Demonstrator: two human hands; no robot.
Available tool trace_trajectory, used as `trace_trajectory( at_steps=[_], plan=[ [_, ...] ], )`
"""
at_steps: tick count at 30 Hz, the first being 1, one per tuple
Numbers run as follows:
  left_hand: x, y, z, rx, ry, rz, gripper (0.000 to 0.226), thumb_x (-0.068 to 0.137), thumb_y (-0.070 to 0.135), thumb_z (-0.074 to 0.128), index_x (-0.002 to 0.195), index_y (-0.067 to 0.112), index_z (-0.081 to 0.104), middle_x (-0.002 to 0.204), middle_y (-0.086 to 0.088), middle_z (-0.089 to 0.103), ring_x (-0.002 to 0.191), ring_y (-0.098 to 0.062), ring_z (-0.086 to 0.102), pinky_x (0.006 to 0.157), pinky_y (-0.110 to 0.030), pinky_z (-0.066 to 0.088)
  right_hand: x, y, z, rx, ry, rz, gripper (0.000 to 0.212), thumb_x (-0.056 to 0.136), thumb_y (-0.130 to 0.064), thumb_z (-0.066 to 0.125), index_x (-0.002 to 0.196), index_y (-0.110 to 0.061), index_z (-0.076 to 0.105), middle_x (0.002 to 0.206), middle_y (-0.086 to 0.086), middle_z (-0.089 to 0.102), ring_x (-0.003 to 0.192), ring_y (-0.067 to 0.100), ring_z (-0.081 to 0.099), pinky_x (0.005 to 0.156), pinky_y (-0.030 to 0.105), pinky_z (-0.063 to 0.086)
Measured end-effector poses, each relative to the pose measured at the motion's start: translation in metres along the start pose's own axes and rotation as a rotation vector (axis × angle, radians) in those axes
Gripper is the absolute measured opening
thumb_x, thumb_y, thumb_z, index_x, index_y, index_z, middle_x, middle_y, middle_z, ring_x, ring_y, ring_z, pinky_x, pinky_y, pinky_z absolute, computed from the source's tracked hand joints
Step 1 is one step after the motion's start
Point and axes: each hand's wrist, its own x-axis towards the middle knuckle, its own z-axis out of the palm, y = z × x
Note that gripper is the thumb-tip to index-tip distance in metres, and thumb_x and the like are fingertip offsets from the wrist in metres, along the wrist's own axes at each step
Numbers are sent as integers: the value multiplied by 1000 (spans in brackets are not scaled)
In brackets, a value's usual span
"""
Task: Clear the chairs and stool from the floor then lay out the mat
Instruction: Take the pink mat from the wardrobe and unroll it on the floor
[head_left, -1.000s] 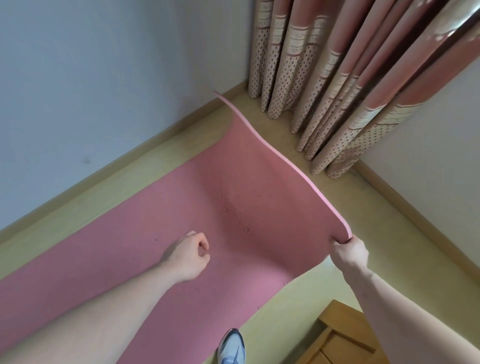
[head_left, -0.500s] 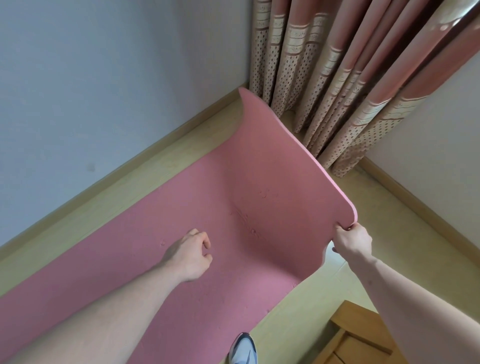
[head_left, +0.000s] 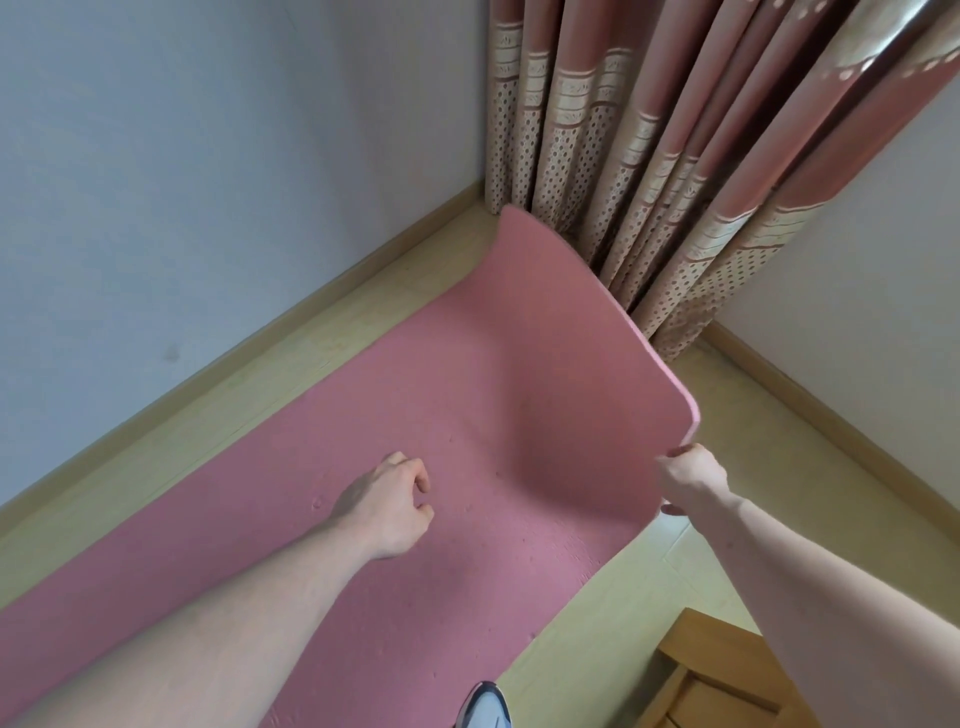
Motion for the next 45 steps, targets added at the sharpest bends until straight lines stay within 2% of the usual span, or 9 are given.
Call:
trace_trajectory(
  at_steps=[2, 4, 11, 21, 26, 29, 33, 39, 45],
  plan=[
    [-7, 1, -1, 19, -12, 13, 21, 92, 38, 59, 112, 32, 57, 121, 14, 48, 95, -17, 60, 81, -33, 49, -10, 8, 5, -83, -34, -45, 45, 83, -17, 55, 127, -9, 60, 116, 15, 68, 100, 35, 70, 92, 42, 59],
    [-15, -1, -2, 36, -31, 19, 22, 92, 39, 59, 113, 32, 56, 123, 14, 48, 99, -18, 61, 83, -35, 51, -28, 13, 9, -195, -58, -126, 53, 89, -20, 57, 141, -11, 49, 129, 15, 64, 115, 34, 64, 99, 38, 52],
    [-74, -20, -45, 78, -64, 25, 25, 93, 41, 58, 116, 32, 52, 123, 14, 45, 102, -18, 62, 89, -36, 49, -126, -1, 4, -313, -126, -369, 59, 95, -20, 56, 151, -17, 38, 147, 9, 49, 127, 28, 56, 101, 34, 47],
    [-213, -77, -134, 117, -22, 136, 28, 94, 41, 57, 119, 30, 52, 123, 12, 44, 91, -17, 61, 76, -31, 43, -362, -9, 0, -149, -81, -410, 63, 94, -22, 55, 153, -22, 34, 156, 3, 38, 121, 22, 60, 100, 31, 48],
    [-317, -121, -167, 60, 1, 230, 28, 93, 41, 57, 119, 32, 53, 125, 14, 45, 89, -14, 60, 76, -31, 45, -498, 4, 19, -107, -57, -417, 64, 93, -25, 55, 154, -23, 34, 158, 2, 35, 120, 24, 60, 101, 31, 48],
    [-374, -152, -175, 96, -15, 253, 30, 92, 41, 58, 120, 31, 54, 128, 12, 46, 104, -16, 59, 87, -33, 48, -570, 19, 32, -93, -64, -432, 65, 94, -25, 55, 154, -24, 32, 160, 0, 32, 118, 21, 60, 98, 31, 49],
    [-425, -185, -177, 101, -16, 247, 33, 92, 41, 58, 122, 29, 53, 131, 9, 46, 117, -17, 56, 93, -32, 46, -634, 44, 44, -60, -61, -413, 65, 92, -26, 53, 154, -26, 32, 160, -3, 30, 107, 21, 65, 92, 28, 48],
    [-486, -225, -187, 89, 78, 226, 31, 92, 44, 58, 120, 32, 53, 132, 13, 46, 109, -13, 56, 87, -29, 46, -695, 80, 53, -63, -38, -445, 65, 93, -26, 53, 155, -26, 31, 161, -4, 30, 116, 20, 60, 99, 29, 46],
    [-561, -281, -188, 109, 118, 171, 31, 91, 43, 60, 119, 33, 54, 132, 13, 45, 106, -12, 56, 93, -32, 49, -760, 121, 86, -32, -55, -470, 66, 93, -26, 54, 155, -24, 31, 161, -1, 31, 126, 20, 56, 102, 31, 47]
  ],
)
